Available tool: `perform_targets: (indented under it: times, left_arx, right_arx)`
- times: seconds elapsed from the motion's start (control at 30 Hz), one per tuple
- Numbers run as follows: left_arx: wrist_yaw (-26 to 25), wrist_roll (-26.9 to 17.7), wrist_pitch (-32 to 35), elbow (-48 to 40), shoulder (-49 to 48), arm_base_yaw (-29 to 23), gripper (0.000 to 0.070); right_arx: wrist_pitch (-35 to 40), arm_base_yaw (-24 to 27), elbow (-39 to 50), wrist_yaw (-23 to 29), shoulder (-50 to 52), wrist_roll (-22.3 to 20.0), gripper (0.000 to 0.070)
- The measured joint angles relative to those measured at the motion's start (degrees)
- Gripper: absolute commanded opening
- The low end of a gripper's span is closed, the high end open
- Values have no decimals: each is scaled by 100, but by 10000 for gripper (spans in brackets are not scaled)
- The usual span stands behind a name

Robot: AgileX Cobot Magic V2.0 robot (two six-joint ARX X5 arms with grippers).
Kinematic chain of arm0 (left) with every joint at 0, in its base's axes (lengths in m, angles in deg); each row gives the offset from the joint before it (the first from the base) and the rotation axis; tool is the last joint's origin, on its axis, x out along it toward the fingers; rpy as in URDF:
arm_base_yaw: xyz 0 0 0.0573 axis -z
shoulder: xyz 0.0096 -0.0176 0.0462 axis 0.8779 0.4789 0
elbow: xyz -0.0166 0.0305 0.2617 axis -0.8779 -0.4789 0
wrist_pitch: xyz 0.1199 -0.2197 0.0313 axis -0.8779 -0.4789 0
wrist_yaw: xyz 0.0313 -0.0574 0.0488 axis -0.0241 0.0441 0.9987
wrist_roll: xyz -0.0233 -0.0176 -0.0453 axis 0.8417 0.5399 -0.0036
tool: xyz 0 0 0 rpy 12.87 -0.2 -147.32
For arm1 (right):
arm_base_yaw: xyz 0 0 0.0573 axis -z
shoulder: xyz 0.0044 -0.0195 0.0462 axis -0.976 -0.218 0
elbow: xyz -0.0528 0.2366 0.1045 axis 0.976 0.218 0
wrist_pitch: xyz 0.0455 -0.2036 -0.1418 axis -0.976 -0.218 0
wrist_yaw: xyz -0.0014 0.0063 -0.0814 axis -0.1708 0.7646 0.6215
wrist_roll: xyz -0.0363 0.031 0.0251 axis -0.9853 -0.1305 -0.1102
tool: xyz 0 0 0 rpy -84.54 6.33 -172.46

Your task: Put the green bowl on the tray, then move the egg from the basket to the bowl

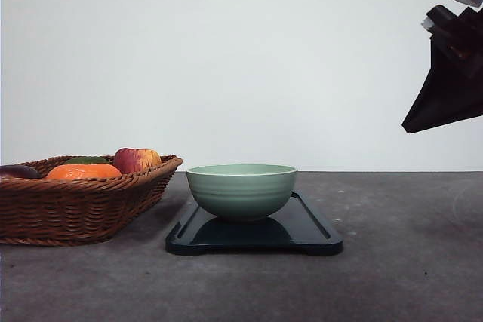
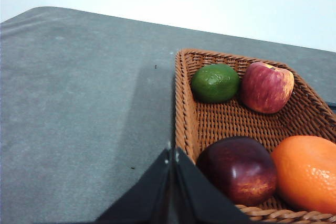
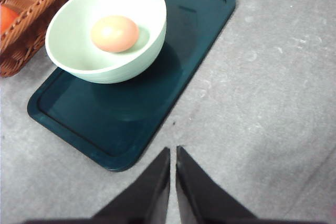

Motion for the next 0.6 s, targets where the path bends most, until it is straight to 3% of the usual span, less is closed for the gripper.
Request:
perform_targets:
  times: [0.6]
  left_arx:
    - [0, 0, 0, 0, 0, 0, 0]
  right_arx:
    - [2, 0, 0, 0, 0, 0, 10]
